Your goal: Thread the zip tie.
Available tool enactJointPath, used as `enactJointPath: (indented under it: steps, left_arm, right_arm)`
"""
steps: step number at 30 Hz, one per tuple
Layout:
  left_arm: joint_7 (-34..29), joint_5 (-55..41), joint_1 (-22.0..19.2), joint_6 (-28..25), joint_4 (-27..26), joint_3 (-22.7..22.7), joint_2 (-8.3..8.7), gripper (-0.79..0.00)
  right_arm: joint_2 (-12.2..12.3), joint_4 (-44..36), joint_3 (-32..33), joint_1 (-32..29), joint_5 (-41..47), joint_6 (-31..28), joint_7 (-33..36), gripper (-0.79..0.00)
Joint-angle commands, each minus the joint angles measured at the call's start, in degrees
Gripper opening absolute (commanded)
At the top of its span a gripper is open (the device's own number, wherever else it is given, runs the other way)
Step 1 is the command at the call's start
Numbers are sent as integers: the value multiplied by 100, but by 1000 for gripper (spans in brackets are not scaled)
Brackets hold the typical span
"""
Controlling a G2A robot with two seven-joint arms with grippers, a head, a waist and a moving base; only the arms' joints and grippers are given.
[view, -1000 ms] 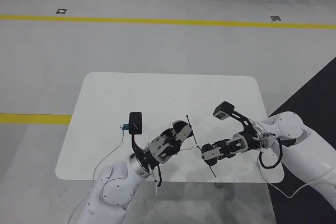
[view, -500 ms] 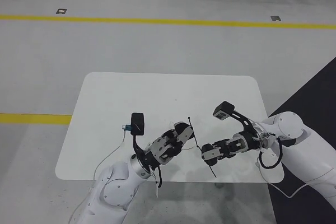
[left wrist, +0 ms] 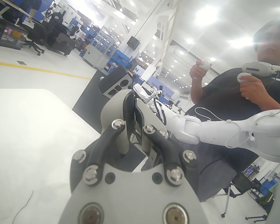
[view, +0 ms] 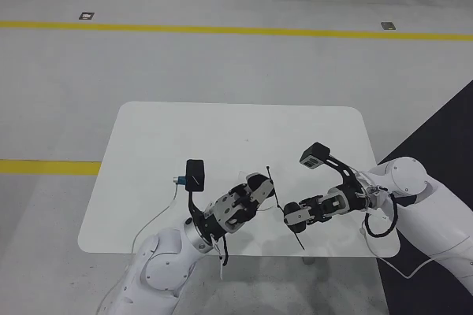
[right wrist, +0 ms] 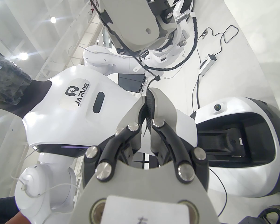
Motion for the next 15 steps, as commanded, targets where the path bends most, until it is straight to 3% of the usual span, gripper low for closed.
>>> enactJointPath:
  steps: [1, 10, 15]
  left_arm:
    - [-20, 8, -15, 31, 17, 18, 0, -785]
    - [-1, 68, -35, 382, 39, -5, 5, -785]
    - [-45, 82, -3, 447, -9, -45, 19, -785]
  right_arm:
    - [0, 0, 0, 0, 0, 0, 0, -785]
    - [0, 0, 0, 0, 0, 0, 0, -785]
    - [12, -171, 171, -126, -488, 10, -423, -785]
